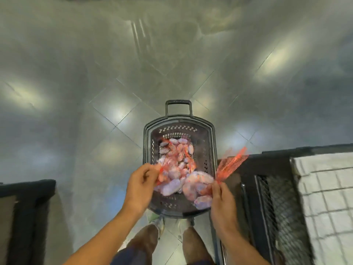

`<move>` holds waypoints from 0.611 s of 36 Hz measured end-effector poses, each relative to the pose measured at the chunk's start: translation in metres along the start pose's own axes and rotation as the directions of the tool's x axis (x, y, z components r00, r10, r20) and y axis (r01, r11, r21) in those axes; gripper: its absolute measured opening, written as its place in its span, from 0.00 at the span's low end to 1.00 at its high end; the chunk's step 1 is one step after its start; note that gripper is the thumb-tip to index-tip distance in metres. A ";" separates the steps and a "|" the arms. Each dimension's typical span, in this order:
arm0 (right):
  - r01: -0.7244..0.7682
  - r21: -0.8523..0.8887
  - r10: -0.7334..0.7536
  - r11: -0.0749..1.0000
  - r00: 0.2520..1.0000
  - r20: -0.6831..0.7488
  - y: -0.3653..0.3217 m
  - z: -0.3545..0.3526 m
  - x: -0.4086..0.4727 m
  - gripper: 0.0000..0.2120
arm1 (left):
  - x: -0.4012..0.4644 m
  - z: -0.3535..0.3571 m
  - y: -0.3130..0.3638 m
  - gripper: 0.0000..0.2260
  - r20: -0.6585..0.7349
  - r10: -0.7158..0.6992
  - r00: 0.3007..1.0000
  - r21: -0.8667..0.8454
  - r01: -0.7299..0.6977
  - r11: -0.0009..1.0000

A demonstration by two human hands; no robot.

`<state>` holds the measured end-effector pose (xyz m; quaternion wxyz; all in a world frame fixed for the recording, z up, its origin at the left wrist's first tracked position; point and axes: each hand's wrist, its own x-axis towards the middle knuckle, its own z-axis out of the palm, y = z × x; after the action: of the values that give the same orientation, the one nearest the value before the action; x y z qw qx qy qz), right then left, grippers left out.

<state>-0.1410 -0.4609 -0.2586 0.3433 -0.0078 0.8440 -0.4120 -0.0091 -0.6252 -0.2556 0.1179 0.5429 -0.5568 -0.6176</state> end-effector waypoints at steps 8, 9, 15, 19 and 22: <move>0.213 0.072 -0.203 0.974 0.971 -0.130 -0.083 -0.063 -0.105 0.17 | -0.074 -0.029 0.128 0.05 0.037 0.103 0.994 -0.060 -0.100 0.993; 0.245 0.074 -0.233 0.967 0.961 -0.148 -0.089 -0.070 -0.117 0.18 | -0.082 -0.030 0.138 0.05 0.047 0.104 0.994 -0.064 -0.100 0.993; 0.309 0.264 -0.243 0.914 0.937 -0.252 -0.106 -0.104 -0.164 0.16 | -0.120 -0.026 0.179 0.06 0.131 0.082 0.988 -0.165 -0.060 0.984; 0.304 0.308 -0.194 0.902 0.920 -0.340 -0.108 -0.141 -0.190 0.15 | -0.143 -0.011 0.198 0.09 0.210 0.092 0.973 -0.203 -0.049 0.978; 0.320 0.321 -0.180 0.891 0.900 -0.398 -0.110 -0.169 -0.203 0.15 | -0.158 0.006 0.209 0.09 0.307 0.119 0.944 -0.201 -0.058 0.978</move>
<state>-0.1143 -0.3571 0.0068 0.1220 0.0233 0.7882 -0.6027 -0.0494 -0.5765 -0.0011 0.1056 0.3970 -0.5312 -0.7410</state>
